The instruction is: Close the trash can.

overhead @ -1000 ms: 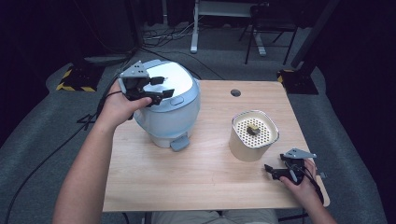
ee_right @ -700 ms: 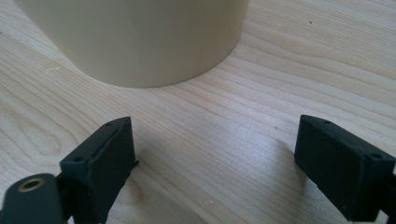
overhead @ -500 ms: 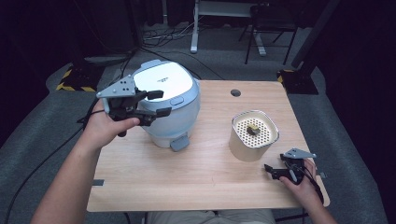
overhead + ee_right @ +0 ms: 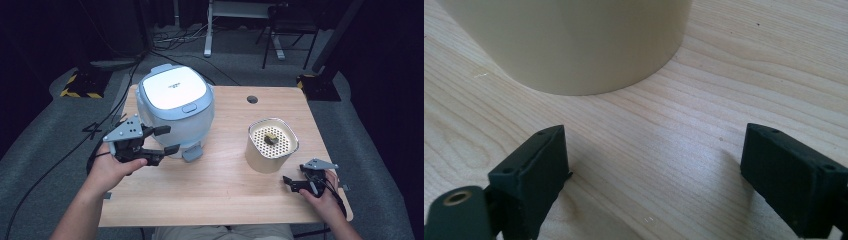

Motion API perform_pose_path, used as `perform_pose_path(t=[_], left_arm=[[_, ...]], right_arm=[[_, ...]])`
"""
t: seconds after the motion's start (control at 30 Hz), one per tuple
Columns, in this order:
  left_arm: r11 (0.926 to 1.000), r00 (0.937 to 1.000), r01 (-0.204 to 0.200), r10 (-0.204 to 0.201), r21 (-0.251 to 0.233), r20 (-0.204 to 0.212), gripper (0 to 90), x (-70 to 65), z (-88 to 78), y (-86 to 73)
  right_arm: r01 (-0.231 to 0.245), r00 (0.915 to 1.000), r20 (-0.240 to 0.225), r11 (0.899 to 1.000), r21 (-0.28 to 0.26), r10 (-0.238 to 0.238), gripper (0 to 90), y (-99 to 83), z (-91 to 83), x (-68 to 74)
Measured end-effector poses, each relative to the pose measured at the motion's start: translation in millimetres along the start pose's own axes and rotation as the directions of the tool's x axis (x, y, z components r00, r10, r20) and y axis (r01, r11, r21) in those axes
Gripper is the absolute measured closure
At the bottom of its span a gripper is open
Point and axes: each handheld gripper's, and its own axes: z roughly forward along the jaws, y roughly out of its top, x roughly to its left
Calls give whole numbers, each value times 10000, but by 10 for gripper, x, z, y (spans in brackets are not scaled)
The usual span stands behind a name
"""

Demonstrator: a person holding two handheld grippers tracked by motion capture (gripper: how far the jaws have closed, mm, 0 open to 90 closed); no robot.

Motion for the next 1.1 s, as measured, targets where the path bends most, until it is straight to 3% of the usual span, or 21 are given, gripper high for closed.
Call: perform_pose_path(t=[0.13,0.3,0.6,0.73,0.9,1.1], left_arm=[[9998,9997,151,-149,92,-189,351,-18,67,-193],[9980,9965,630,-627,46,-544,350,-9,171,-471],[9916,9925,965,-893,861,-836,343,47,416,-966],[9837,9878,1330,-1216,1212,-973,343,100,511,-1181],[9745,9829,1646,-1491,1525,-1080,342,123,563,-1338],[9580,9803,1777,-1522,2251,-1259,324,124,624,-1468]], right_arm=[[5,10000,1,10000,1,-5,119,0,0,0],[7,10000,2,10000,2,-7,119,0,1,0],[2,10000,0,10000,-1,-2,118,3,3,2],[1,10000,2,10000,-3,-1,118,3,4,2],[-1,10000,18,10000,0,1,118,3,3,3],[6,10000,18,10000,-3,-6,118,3,3,2]])
